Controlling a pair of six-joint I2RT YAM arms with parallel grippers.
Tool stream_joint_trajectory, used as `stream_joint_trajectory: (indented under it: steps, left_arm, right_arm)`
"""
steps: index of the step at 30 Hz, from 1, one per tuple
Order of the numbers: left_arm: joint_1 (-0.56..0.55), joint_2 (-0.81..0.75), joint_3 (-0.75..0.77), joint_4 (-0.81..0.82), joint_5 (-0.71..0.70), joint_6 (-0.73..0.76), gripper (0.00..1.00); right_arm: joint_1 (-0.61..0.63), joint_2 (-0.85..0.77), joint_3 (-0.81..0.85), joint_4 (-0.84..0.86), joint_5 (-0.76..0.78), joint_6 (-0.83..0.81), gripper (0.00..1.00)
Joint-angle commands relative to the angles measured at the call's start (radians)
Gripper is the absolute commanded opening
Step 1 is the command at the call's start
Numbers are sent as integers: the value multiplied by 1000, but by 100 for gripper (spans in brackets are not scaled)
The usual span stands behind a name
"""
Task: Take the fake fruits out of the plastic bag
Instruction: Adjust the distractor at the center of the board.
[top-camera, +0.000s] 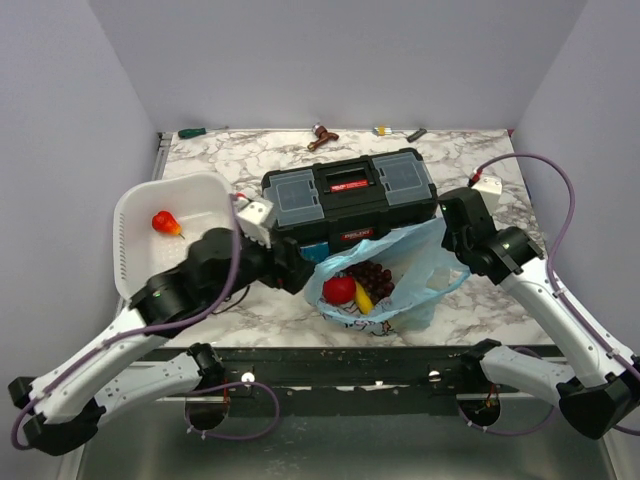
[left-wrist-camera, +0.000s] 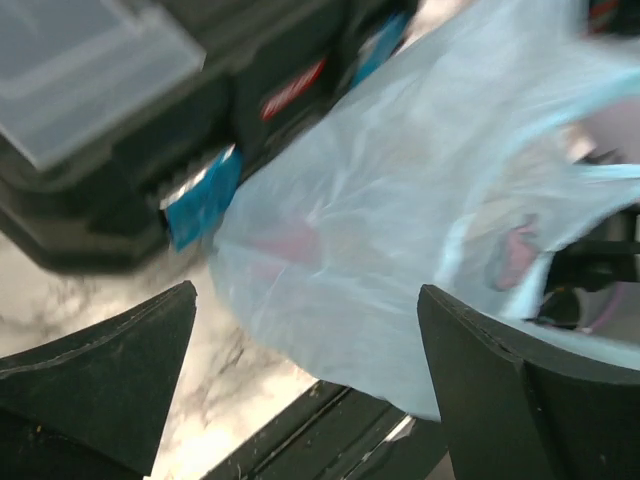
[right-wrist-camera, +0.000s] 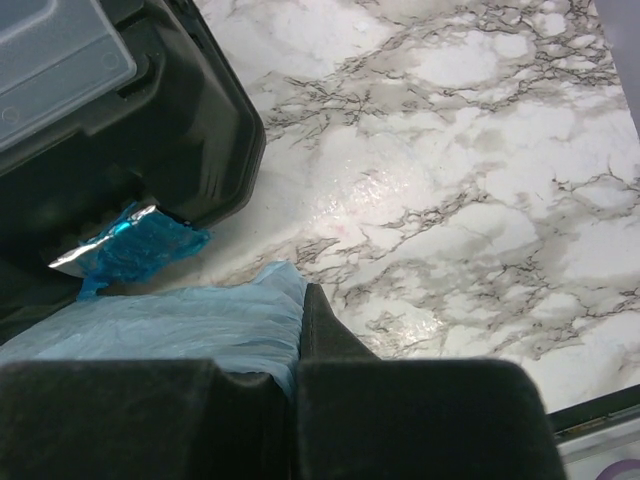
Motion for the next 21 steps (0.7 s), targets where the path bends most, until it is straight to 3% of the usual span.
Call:
stream_joint_trajectory:
  steps: [1, 4, 8, 21]
  left_arm:
    - [6, 72, -127, -10, -119, -137, 89]
    - [18, 124, -198, 46, -150, -204, 89]
    - [75, 240, -229, 130, -64, -235, 90]
    - [278, 585, -120, 332, 2, -174, 90]
  right_arm:
    - [-5, -28, 16, -37, -12, -22, 1]
    - [-4, -36, 8, -50, -19, -21, 1]
    - [-6, -52, 11, -46, -45, -22, 1]
    - [-4, -67, 3, -28, -140, -26, 1]
